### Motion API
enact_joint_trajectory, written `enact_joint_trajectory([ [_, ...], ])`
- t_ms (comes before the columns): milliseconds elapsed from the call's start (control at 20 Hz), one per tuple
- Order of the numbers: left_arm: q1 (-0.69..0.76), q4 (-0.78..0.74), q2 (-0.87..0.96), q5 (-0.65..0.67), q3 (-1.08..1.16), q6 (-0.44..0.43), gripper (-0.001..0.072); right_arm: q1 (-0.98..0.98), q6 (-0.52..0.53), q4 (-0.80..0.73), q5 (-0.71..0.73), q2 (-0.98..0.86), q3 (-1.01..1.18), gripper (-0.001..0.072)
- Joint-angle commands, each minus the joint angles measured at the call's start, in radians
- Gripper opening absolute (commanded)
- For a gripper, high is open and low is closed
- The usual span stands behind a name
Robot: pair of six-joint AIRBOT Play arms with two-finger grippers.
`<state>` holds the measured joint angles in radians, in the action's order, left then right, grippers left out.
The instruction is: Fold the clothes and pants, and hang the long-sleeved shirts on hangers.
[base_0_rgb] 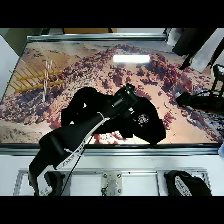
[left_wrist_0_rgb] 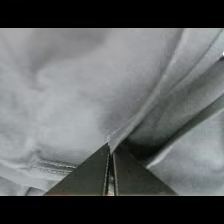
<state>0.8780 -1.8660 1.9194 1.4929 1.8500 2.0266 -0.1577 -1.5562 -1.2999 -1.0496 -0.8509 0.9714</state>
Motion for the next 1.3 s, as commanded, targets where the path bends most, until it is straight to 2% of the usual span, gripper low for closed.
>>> enact_joint_trajectory([
  [0,-0.035,0.000,-0.099,-0.051,0.000,-0.006,0.0019,0.057,0.073,0.001,-0.025,-0.004,0.000,0.0488],
  [300,-0.069,0.007,-0.235,-0.055,0.000,-0.034,0.0020,0.230,0.088,0.004,-0.018,-0.157,0.050,0.0488],
  [800,-0.069,0.007,-0.256,-0.054,0.000,-0.039,0.0020,0.400,0.114,0.021,-0.036,-0.597,0.417,0.0488],
  [1250,-0.069,0.008,-0.256,-0.055,0.000,-0.039,0.0020,0.494,0.113,0.021,-0.035,-0.731,0.499,0.0489],
])
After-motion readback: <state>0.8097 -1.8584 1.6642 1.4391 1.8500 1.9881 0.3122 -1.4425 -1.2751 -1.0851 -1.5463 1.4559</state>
